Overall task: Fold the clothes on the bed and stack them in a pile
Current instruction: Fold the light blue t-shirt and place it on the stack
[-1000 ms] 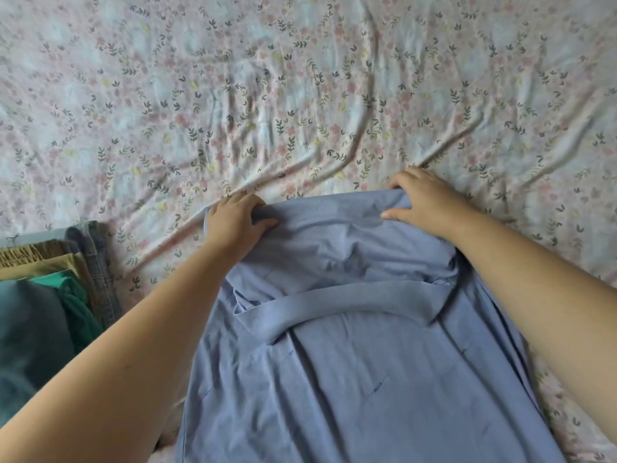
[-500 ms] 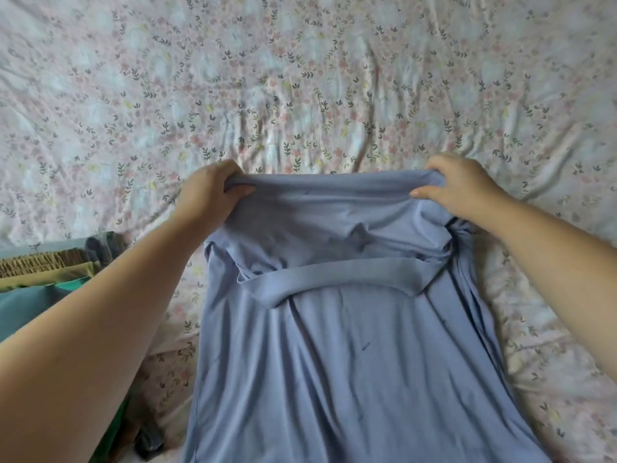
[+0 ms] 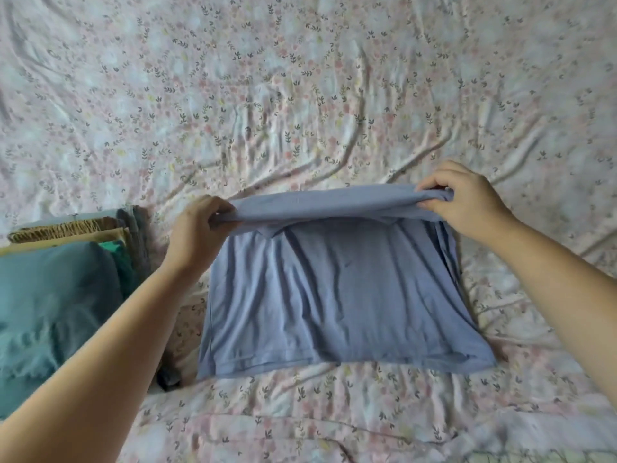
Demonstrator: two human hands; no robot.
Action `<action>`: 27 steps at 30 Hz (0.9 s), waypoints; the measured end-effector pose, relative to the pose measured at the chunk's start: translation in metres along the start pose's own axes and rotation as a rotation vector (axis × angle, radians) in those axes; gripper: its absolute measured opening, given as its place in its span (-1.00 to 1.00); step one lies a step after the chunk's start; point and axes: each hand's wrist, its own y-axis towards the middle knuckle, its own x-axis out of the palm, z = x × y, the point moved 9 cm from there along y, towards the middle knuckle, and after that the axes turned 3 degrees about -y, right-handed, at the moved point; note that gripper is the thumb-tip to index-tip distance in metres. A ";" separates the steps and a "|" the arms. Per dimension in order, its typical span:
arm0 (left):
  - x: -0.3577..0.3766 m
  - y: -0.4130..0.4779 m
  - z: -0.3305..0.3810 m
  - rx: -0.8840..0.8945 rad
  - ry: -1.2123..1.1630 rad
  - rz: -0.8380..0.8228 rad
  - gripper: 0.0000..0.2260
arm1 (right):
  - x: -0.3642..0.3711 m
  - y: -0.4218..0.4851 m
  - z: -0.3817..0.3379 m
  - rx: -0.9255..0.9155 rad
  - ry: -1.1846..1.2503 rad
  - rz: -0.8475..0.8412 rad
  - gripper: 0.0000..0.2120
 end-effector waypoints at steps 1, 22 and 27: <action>0.006 -0.018 -0.007 -0.023 -0.019 -0.018 -0.91 | 0.005 -0.015 0.001 -0.023 0.008 -0.013 -0.85; 0.085 -0.182 -0.110 -0.584 -0.049 0.004 -0.64 | 0.116 -0.185 0.073 0.337 -0.005 0.014 -0.87; 0.101 -0.187 -0.113 -0.809 -0.201 -0.002 -0.57 | 0.147 -0.160 0.007 0.070 -0.104 -0.098 -0.72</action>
